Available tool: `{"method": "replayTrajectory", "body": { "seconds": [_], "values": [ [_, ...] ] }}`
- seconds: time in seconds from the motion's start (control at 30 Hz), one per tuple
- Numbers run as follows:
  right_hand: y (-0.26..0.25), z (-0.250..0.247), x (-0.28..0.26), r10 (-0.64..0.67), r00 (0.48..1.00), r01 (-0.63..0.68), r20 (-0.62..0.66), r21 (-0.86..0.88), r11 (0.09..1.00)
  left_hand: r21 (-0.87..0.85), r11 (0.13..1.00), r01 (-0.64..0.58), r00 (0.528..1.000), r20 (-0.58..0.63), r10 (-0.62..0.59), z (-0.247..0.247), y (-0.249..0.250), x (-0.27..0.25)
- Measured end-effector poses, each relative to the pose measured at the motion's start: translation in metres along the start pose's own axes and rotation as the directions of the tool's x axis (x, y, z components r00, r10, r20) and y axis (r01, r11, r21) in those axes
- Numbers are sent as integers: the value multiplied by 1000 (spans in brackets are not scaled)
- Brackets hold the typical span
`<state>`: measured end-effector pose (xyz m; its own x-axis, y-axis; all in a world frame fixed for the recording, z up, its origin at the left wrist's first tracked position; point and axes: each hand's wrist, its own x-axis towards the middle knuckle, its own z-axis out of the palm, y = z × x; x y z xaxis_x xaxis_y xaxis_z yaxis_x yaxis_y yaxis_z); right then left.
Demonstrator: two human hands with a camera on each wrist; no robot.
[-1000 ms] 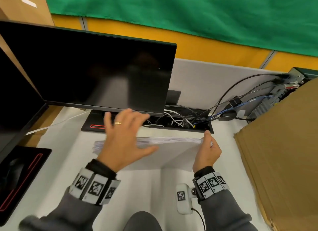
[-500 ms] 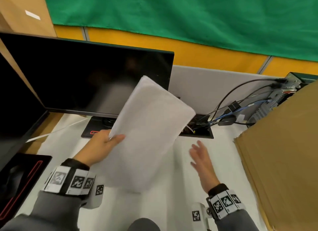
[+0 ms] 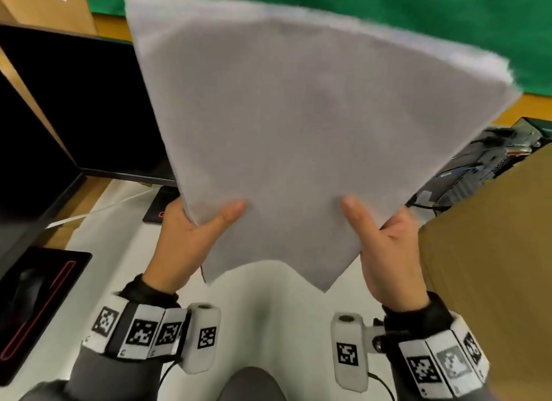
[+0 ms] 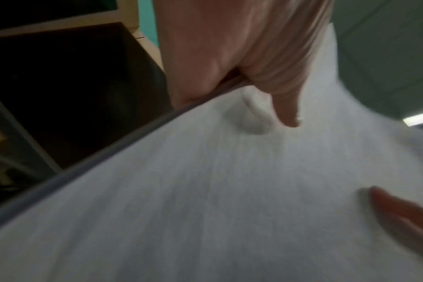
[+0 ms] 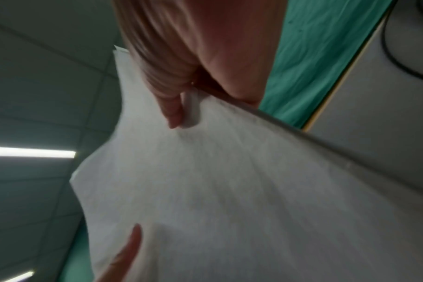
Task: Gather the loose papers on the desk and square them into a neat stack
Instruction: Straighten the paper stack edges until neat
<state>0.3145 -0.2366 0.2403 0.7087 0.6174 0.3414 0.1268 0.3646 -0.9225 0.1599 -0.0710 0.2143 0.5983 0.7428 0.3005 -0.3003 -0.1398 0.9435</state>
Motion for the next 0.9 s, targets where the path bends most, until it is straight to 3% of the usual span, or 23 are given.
{"method": "replayTrajectory", "body": {
  "seconds": [0.1,0.2,0.3,0.4,0.53,0.6,0.67,0.77,0.9],
  "values": [
    [37,-5,-13,151,988,-153,-36,-72,986,8,994,111,992,-56,-110,-13,-42,-9],
    [89,-7,-29,375,923,-384,-89,-146,912,-5,950,312,941,-135,-310,-19,-90,-18],
    [113,-5,-35,463,868,-484,-182,-97,870,-4,928,372,910,-197,-366,-11,-107,-19],
    [94,-2,-20,387,900,-411,-202,-97,906,-25,963,268,936,-229,-266,0,-85,-7],
    [42,1,2,125,983,-136,-132,-83,987,-25,1000,-14,988,-151,10,9,-32,12],
    [37,-2,3,86,988,-97,-131,-77,992,-31,998,-52,992,-115,48,8,-28,13],
    [56,-9,-4,179,973,-193,-143,-92,977,11,998,59,991,-123,-57,5,-47,8],
    [101,-22,-23,389,907,-412,-162,-152,898,-10,937,348,921,-181,-344,-1,-93,-7],
    [123,-32,-31,437,874,-476,-213,-197,857,20,894,447,880,-186,-436,-8,-116,-12]
  ]
}}
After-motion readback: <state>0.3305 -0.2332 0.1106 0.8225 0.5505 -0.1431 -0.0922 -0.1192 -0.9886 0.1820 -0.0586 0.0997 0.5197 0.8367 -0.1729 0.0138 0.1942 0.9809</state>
